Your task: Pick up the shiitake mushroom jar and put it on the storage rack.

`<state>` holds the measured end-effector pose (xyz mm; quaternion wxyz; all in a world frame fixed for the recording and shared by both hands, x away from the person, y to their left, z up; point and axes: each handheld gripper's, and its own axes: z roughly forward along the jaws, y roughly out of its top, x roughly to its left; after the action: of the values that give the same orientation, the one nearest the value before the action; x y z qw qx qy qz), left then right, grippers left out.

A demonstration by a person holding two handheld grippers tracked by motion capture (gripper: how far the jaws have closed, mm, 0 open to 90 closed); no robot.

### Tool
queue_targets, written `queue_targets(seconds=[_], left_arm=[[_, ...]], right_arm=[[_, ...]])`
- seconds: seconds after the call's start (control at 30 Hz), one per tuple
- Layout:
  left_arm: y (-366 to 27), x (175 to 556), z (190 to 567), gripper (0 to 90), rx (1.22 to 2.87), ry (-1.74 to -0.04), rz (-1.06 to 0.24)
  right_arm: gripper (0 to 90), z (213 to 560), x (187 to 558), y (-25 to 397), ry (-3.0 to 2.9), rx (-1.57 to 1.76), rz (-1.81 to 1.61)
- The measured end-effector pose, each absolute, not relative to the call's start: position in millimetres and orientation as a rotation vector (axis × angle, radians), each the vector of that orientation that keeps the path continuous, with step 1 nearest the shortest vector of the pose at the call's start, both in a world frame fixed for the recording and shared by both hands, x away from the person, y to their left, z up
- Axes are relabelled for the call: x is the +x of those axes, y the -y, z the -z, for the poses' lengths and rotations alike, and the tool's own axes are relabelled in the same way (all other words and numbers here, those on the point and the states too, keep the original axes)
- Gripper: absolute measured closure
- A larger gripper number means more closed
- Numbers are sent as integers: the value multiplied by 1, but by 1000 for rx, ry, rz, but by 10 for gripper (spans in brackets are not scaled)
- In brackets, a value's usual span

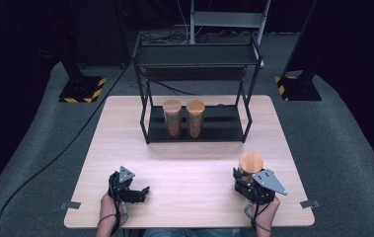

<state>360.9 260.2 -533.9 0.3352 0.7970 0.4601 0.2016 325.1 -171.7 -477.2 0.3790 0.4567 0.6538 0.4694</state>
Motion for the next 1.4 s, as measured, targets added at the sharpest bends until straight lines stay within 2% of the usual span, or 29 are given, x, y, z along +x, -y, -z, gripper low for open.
queue_targets(seconds=[1.4], left_arm=[[-260,361,534,21,2080,-1200,-527]], right_arm=[[249,467,349,161,-1723,1116,-1198]])
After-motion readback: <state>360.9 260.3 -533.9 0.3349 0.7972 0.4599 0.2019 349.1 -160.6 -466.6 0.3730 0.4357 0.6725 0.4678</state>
